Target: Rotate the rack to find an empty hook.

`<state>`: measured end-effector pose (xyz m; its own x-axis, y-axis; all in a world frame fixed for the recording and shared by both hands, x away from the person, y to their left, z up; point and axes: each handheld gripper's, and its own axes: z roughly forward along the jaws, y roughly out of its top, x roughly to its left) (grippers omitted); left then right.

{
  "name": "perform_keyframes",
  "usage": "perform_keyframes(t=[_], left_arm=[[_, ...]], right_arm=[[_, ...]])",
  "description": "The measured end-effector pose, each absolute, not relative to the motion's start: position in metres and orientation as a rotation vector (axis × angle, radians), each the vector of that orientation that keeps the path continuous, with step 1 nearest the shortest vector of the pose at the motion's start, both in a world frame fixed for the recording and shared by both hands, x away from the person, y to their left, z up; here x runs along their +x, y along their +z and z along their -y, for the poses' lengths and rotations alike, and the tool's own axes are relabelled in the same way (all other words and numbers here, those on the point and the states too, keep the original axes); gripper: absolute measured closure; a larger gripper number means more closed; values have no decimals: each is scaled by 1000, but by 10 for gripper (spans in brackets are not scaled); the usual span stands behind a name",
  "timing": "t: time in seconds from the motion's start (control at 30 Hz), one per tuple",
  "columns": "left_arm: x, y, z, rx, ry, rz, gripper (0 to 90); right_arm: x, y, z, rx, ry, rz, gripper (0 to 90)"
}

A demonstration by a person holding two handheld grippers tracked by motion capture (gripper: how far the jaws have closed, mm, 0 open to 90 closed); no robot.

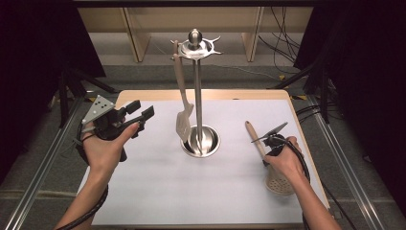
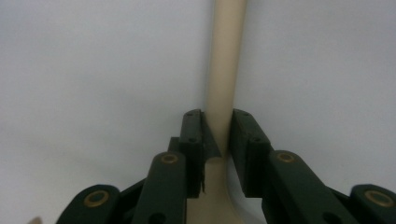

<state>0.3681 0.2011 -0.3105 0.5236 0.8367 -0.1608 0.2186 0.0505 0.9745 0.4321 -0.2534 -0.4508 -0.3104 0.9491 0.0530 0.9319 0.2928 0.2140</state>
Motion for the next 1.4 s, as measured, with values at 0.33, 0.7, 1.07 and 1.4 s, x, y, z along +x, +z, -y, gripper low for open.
perform_keyframes(t=[0.33,0.7,1.07,1.4], left_arm=[[368,-311,-200,1490,598,-956,432],[368,-312,-195,1499,591,-946,432],[366,-312,-192,1504,587,-926,433],[366,-314,-188,1519,584,-920,432]], right_arm=[[433,-450,252,1855,306,-2418,792],[419,-448,262,1850,507,-2347,794],[398,-434,270,1695,739,-2314,794],[380,-419,275,1582,867,-2241,794]])
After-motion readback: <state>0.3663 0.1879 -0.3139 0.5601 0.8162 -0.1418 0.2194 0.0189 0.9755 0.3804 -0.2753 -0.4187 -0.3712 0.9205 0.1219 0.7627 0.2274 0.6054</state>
